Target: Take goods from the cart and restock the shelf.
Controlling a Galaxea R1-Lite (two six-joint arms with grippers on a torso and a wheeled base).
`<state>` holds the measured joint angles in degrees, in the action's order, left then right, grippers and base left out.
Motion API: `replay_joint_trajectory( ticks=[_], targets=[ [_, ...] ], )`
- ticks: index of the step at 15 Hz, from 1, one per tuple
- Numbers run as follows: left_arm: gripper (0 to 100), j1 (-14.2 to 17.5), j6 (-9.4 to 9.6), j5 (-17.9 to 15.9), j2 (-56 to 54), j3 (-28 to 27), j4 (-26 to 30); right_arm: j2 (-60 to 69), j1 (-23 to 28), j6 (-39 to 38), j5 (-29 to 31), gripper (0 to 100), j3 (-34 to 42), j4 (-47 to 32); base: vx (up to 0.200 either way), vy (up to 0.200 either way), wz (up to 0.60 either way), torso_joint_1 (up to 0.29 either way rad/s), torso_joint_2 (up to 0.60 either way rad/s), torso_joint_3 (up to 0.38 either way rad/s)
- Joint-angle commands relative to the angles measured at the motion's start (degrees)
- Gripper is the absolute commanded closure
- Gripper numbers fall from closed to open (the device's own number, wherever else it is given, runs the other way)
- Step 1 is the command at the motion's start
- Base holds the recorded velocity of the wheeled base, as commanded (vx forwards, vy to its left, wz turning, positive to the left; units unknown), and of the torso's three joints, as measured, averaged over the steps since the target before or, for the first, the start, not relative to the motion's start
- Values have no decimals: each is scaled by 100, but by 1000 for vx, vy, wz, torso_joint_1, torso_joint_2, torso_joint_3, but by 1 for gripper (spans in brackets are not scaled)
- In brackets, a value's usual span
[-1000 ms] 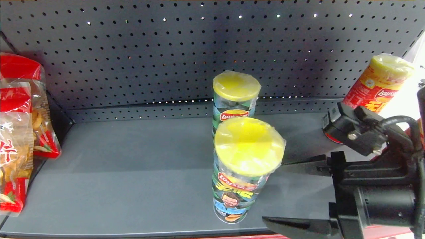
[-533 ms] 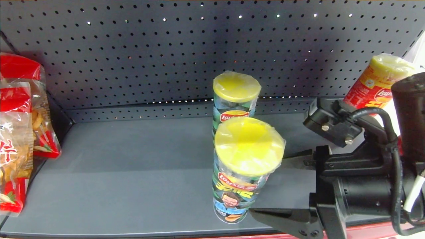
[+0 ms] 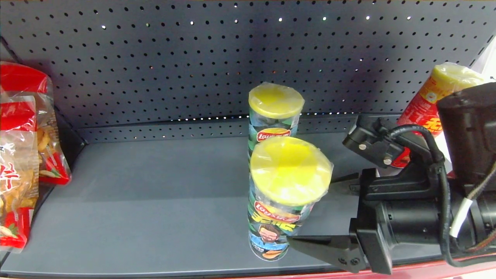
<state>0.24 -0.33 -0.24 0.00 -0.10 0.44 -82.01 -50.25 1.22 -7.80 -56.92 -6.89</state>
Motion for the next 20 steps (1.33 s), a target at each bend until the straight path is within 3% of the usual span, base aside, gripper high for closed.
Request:
replay_joint_trajectory(
  ticks=[1,20],
  targets=[
    [0,2,-2,-2,9,1,0,-79,59,1,-2,0,-12,3,0,0,0,0,0,0],
    [0,2,-2,7,9,1,0,220,226,28,-2,0,278,82,0,0,0,0,0,0]
  ],
)
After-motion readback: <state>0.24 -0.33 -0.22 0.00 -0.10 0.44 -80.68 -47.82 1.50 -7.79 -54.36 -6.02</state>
